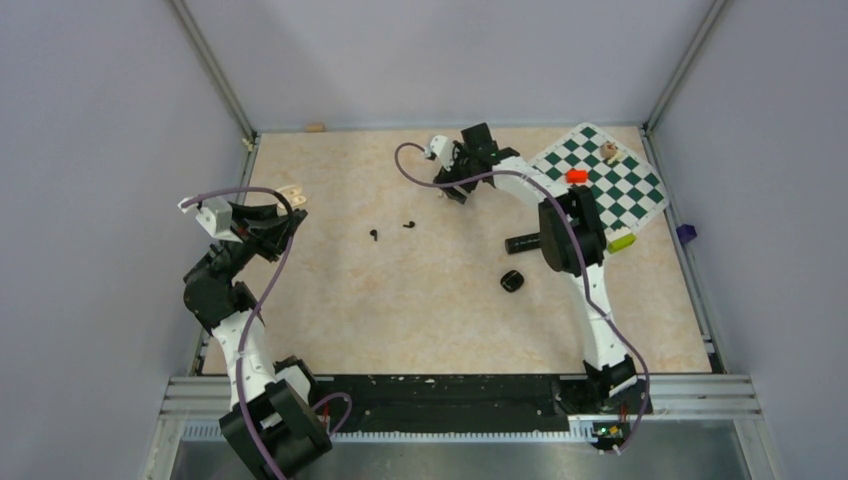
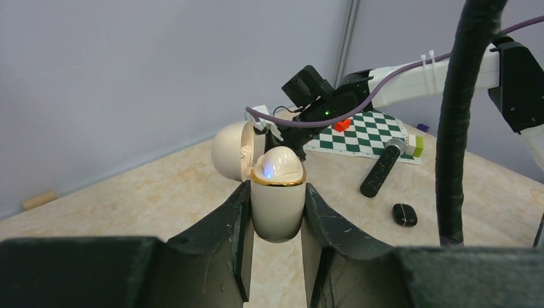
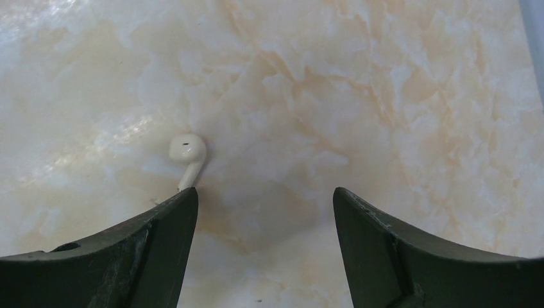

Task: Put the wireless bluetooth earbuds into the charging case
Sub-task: Pick up the earbud from the center of the board.

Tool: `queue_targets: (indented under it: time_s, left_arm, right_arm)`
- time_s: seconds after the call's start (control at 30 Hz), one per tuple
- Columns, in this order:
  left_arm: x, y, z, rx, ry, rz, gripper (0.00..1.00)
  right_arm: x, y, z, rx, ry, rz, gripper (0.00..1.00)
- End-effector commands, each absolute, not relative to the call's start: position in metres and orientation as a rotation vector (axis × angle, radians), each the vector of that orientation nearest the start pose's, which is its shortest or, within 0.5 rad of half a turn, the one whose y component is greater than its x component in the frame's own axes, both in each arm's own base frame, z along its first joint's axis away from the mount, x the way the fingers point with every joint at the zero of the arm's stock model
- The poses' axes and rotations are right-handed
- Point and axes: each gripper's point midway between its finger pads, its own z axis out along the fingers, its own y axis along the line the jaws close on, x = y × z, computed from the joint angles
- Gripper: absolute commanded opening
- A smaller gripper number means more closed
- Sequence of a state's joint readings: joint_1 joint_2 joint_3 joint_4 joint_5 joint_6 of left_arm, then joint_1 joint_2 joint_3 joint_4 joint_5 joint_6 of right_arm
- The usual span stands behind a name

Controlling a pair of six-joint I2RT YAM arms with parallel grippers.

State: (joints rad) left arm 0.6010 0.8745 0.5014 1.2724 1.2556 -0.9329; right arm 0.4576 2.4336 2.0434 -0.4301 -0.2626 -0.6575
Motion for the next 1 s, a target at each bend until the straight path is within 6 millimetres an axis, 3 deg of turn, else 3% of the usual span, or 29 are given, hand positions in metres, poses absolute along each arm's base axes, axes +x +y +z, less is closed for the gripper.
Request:
queue_targets:
  time_s: [0.0, 0.2, 0.33, 0.37, 0.5, 0.6, 0.77, 0.97]
  left_arm:
    - [0.244, -0.047, 0.352, 0.500, 1.228, -0.665, 0.00]
    - [0.243, -0.048, 0.353, 0.499, 1.227, -0.668, 0.00]
    - [0.243, -0.048, 0.353, 0.500, 1.226, -0.668, 0.00]
    - [0.243, -0.048, 0.353, 0.500, 1.224, -0.665, 0.00]
    - [0.243, -0.048, 0.353, 0.502, 1.225, -0.667, 0.00]
    - [0.242, -0.049, 0.354, 0.505, 1.223, -0.666, 0.00]
    - [0.242, -0.049, 0.354, 0.504, 1.224, -0.666, 0.00]
    - [0.243, -0.048, 0.353, 0.501, 1.225, -0.667, 0.00]
  right_arm:
    - [0.515, 0.296, 0.042, -1.469, 1.905, 0.255, 0.77]
    - [0.509, 0.301, 0.053, -1.451, 1.901, 0.315, 0.78]
    - [0.511, 0.308, 0.084, -1.393, 1.886, 0.502, 0.78]
    - [0.513, 0.314, 0.103, -1.377, 1.848, 0.577, 0.78]
    - [0.529, 0.317, 0.118, -1.278, 1.858, 0.690, 0.73]
    - [0.545, 0.314, 0.112, -1.225, 1.881, 0.622, 0.73]
    - [0.568, 0.295, 0.083, -1.164, 1.967, 0.428, 0.73]
    - [0.557, 0.287, 0.059, -1.222, 1.995, 0.365, 0.73]
